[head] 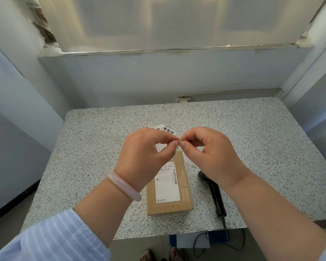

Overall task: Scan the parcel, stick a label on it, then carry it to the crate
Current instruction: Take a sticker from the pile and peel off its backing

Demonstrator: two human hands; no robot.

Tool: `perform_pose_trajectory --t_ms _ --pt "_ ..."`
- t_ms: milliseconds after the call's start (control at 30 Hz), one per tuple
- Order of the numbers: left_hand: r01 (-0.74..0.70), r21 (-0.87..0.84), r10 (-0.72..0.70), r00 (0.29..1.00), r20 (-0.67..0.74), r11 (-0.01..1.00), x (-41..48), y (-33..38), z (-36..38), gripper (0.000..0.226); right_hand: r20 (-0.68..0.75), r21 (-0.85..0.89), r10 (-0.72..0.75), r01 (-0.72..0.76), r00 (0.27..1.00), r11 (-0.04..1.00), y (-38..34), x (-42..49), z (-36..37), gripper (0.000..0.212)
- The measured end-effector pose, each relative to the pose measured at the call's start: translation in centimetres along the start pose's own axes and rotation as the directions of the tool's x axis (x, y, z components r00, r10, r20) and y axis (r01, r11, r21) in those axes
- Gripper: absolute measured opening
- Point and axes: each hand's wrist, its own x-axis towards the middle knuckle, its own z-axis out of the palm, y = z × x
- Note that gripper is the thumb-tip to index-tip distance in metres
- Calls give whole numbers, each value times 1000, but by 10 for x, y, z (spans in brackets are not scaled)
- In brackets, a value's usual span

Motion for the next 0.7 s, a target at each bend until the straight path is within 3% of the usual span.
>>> perform_pose_trajectory --t_ms 267,500,700 --pt "-12 13 14 996 -93 1000 -1 1 6 12 -89 -102 -130 121 987 987 2 -1 5 3" --pt "167 -161 -164 986 29 973 0 -5 5 5 -61 -93 -104 98 993 991 7 0 7 4" --pt "194 -206 -186 981 58 959 1 -7 5 8 -50 -132 -138 130 989 983 9 1 6 8"
